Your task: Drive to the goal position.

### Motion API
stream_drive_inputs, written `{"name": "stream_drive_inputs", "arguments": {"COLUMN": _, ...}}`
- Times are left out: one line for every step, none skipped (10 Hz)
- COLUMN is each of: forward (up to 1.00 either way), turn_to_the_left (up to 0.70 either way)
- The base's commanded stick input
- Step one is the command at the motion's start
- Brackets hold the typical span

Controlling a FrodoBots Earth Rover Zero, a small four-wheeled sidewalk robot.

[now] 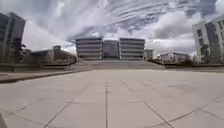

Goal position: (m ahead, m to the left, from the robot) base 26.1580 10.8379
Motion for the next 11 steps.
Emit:
{"name": "stream_drive_inputs", "arguments": {"forward": 1.0, "turn_to_the_left": 0.0}}
{"name": "stream_drive_inputs", "arguments": {"forward": 1.0, "turn_to_the_left": 0.0}}
{"name": "stream_drive_inputs", "arguments": {"forward": 1.0, "turn_to_the_left": 0.0}}
{"name": "stream_drive_inputs", "arguments": {"forward": 1.0, "turn_to_the_left": 0.0}}
{"name": "stream_drive_inputs", "arguments": {"forward": 1.0, "turn_to_the_left": 0.0}}
{"name": "stream_drive_inputs", "arguments": {"forward": 1.0, "turn_to_the_left": 0.0}}
{"name": "stream_drive_inputs", "arguments": {"forward": 1.0, "turn_to_the_left": 0.0}}
{"name": "stream_drive_inputs", "arguments": {"forward": 1.0, "turn_to_the_left": 0.0}}
{"name": "stream_drive_inputs", "arguments": {"forward": 1.0, "turn_to_the_left": 0.0}}
{"name": "stream_drive_inputs", "arguments": {"forward": 1.0, "turn_to_the_left": 0.0}}
{"name": "stream_drive_inputs", "arguments": {"forward": 1.0, "turn_to_the_left": 0.0}}
